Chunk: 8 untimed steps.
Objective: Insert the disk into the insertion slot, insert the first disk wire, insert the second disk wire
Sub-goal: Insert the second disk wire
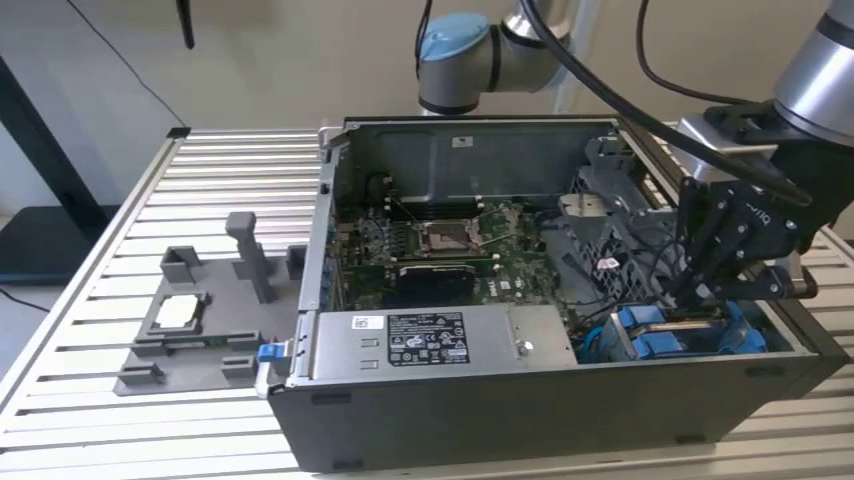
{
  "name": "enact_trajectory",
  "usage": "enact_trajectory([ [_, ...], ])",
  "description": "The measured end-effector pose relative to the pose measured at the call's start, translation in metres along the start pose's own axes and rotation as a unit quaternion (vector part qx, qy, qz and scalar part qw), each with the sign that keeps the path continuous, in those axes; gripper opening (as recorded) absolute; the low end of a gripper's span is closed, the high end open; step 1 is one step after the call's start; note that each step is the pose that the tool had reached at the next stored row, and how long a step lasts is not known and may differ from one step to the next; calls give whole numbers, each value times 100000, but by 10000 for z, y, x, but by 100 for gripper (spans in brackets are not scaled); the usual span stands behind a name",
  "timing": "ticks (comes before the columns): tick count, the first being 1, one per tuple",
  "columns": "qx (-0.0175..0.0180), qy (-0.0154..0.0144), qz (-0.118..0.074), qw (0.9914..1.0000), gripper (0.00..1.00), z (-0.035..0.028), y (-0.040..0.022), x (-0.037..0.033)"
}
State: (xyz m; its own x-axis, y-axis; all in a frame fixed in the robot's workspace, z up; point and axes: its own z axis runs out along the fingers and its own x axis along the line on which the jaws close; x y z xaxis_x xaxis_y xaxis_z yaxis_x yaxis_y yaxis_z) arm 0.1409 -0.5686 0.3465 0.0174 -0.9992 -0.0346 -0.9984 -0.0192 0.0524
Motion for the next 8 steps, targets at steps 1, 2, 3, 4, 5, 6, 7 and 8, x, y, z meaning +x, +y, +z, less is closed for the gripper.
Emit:
enact_trajectory([
  [1, -1, -6, -2, 100000, 16, 3, -1, 0],
  [2, -1, -6, 0, 100000, 16, 6, -1, 0],
  [3, -1, -5, 1, 100000, 16, 9, -1, 0],
  [4, -1, -4, 2, 100000, 16, 12, -2, 0],
  [5, -1, -3, 4, 100000, 16, 15, -2, 1],
  [6, 0, -1, 14, 100000, 16, 20, -2, 1],
  [7, 0, -1, 17, 100000, 16, 23, -3, 1],
  [8, 0, -6, 21, 100000, 16, 25, -3, 1],
])
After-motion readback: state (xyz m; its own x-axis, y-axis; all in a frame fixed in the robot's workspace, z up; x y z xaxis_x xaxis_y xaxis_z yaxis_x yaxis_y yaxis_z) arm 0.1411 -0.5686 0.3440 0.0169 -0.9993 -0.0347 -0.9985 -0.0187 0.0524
